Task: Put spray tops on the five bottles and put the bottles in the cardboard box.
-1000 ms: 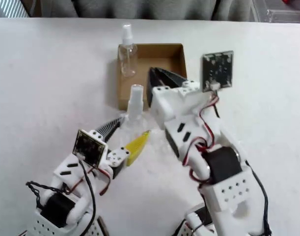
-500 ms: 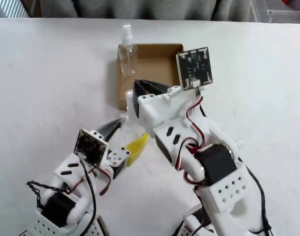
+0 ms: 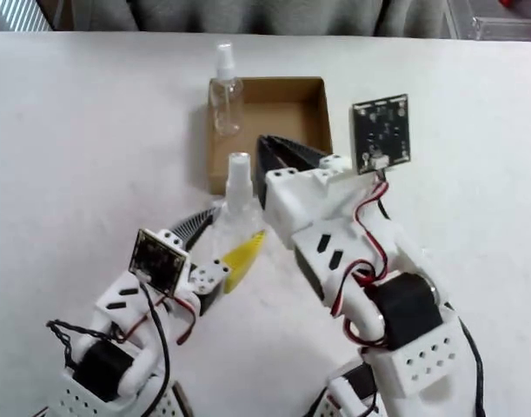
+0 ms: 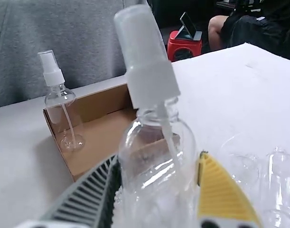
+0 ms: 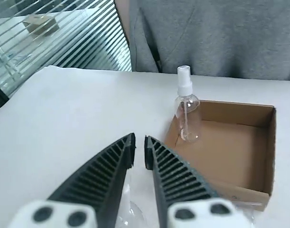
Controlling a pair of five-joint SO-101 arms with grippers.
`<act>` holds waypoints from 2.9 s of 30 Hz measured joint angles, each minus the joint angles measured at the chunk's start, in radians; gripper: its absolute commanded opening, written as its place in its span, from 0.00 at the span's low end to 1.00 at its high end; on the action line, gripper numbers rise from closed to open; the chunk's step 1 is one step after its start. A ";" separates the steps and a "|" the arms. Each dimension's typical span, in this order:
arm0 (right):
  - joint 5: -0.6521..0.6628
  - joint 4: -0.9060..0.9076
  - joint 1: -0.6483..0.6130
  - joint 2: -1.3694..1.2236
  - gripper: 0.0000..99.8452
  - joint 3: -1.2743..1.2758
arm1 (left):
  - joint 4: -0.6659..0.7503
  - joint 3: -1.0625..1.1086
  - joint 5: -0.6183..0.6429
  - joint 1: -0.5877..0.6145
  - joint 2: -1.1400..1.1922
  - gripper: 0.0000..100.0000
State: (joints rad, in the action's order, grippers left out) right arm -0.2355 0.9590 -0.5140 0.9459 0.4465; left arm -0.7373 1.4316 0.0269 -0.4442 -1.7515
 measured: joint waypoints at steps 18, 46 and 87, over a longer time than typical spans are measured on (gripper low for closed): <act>0.097 0.100 0.057 0.021 0.02 0.292 | 0.143 -0.150 0.097 0.183 0.325 0.16; 0.097 -0.310 -0.316 0.069 0.02 0.606 | 0.479 -0.229 0.273 0.328 0.721 0.03; 0.098 -0.430 -0.046 0.107 0.02 0.744 | 0.442 -0.107 0.272 0.269 0.440 0.02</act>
State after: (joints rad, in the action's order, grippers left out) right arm -0.1373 0.5294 -0.5600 1.0533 1.1907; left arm -0.2954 1.3241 0.2984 -0.1757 -1.3111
